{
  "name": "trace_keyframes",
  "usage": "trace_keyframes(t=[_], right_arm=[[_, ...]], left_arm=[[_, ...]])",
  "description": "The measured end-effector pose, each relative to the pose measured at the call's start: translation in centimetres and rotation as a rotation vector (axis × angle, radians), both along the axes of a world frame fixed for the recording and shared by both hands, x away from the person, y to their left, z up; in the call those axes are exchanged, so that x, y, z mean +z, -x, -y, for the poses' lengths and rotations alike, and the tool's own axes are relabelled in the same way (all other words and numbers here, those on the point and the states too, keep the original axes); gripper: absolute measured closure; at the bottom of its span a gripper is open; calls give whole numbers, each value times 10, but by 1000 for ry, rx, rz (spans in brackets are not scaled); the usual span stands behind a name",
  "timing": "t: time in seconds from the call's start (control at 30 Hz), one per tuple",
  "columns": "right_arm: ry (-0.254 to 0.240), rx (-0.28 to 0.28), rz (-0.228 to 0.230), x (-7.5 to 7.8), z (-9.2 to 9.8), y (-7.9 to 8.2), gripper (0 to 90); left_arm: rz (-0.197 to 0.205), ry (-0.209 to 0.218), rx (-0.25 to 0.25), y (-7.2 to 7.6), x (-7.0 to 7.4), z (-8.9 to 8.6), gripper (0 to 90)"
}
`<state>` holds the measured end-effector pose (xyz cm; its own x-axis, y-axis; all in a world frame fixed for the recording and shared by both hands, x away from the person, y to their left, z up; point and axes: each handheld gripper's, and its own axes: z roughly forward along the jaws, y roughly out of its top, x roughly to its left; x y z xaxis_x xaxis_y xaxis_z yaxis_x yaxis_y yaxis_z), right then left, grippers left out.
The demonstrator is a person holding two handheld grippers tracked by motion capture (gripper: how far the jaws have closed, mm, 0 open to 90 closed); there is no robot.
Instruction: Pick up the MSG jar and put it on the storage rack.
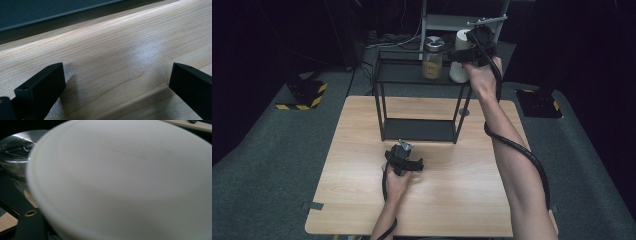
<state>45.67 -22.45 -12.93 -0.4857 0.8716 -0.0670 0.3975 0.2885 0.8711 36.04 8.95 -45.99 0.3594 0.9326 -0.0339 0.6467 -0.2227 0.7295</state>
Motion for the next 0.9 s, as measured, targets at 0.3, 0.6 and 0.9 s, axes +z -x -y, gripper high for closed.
trace_keyframes(t=[0.3, 0.6, 0.9], right_arm=[[-18, 32, 20, -9, 11, 4, 105], [-28, 87, 49, -13, 21, 13, 83], [-32, 119, 69, -11, 30, 22, 79]], left_arm=[[1, -5, 1, 0, 0, 1, 7], [0, -7, 2, 0, 0, 2, 7], [0, -7, 1, 0, 0, 2, 8]])
